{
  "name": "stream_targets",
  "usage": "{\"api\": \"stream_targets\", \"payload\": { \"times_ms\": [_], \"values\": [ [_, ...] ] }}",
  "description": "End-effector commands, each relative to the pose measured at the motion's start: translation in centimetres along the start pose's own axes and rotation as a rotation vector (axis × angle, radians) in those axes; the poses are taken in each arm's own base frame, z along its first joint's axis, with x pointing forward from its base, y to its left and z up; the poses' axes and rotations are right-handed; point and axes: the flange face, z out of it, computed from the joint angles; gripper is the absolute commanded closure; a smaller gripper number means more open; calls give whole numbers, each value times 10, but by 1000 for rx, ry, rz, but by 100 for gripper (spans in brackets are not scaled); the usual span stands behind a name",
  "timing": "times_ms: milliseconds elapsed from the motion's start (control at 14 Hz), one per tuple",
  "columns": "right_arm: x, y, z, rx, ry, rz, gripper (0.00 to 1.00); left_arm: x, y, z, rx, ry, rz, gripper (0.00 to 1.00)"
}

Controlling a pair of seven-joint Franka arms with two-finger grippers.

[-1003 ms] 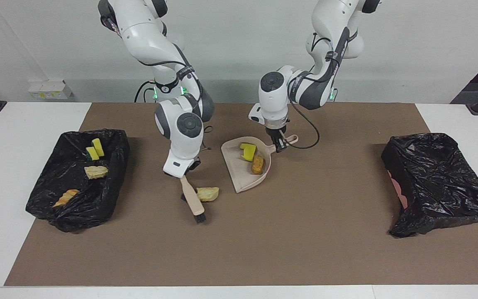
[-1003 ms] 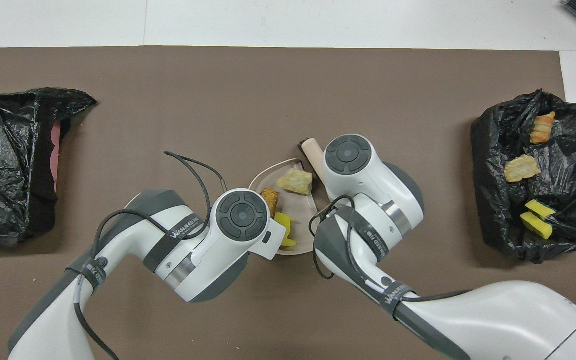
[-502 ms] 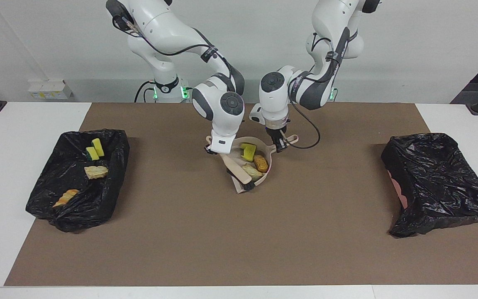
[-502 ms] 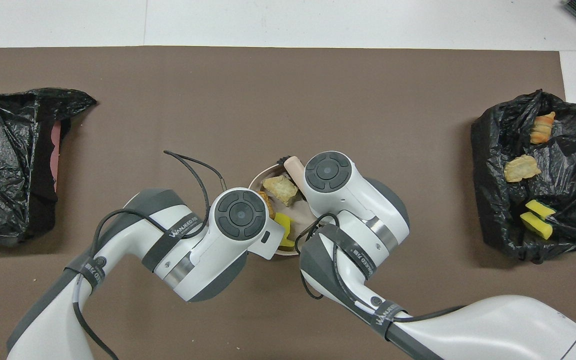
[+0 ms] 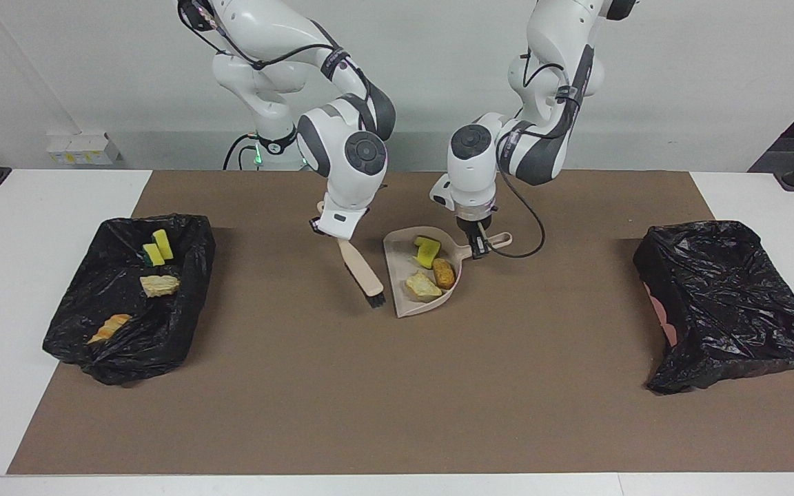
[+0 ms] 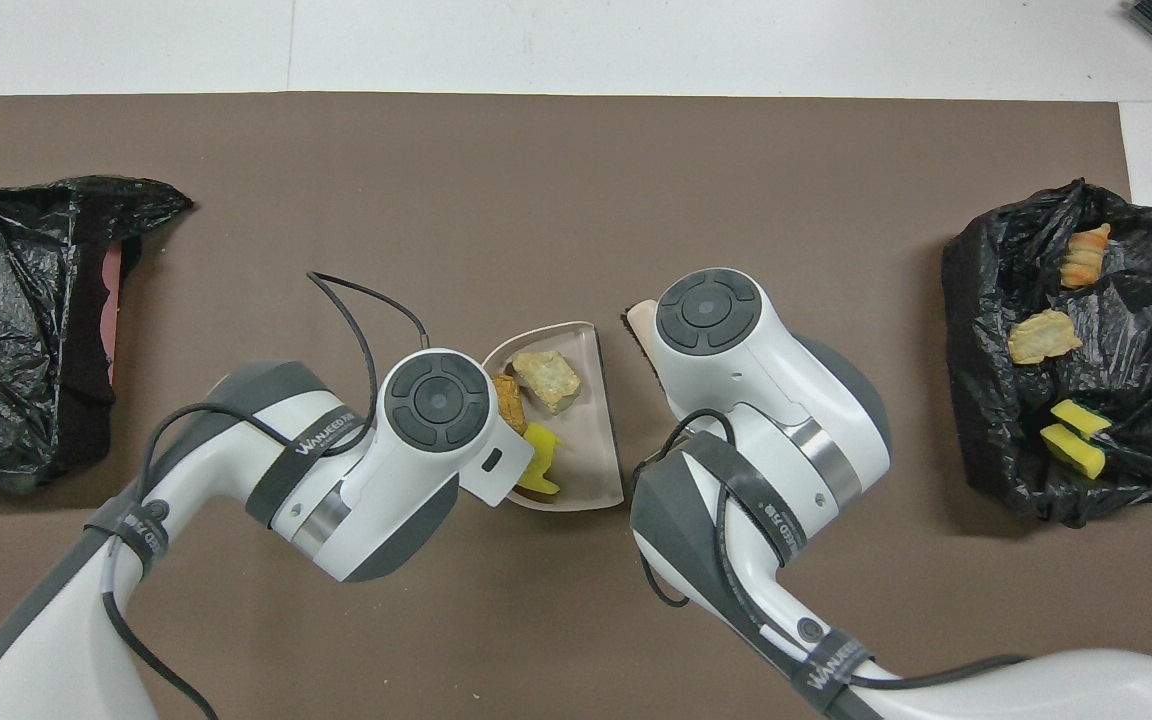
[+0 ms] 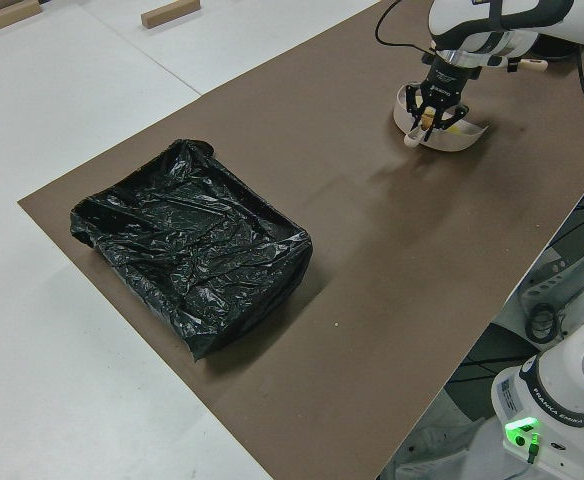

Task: Sweep and dump trash in bin

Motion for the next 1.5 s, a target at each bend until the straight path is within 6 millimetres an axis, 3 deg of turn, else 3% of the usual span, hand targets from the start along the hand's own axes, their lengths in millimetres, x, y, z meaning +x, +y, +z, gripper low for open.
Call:
{"api": "stream_targets", "payload": {
  "times_ms": [0,72,215,502,645,717,932,1003,1075,1147,1290,1433],
  "values": [
    [-11,-19,11,79,-29,94,100,-41,-12,-30,45,-13,43,100],
    [-11,-37,15,143,-25,136,100,-56,-17,-37,41,-13,52,100],
    [-18,-97,28,131,-20,179,100,-91,-27,-53,26,18,53,100],
    [-46,-175,42,137,-80,274,100,-183,-54,-72,27,34,82,100],
    [-53,-192,61,149,-89,302,100,-232,-68,-80,27,40,52,100],
    [-57,-200,66,186,-92,348,100,-265,-76,-83,14,49,-7,100],
    [-62,-204,69,218,-115,416,100,-360,-93,-89,16,109,-104,100],
    [-64,-205,68,215,-116,414,88,-386,-100,-92,39,124,-74,100],
    [-65,-208,65,209,-123,403,20,-418,-109,-92,55,115,-55,100],
    [-62,-207,59,210,-125,400,0,-449,-118,-96,73,98,-52,100],
    [-56,-207,40,211,-119,391,0,-508,-132,-103,118,41,-28,100],
    [-53,-198,16,224,-103,399,0,-551,-138,-102,133,-12,-62,100]
  ]
}}
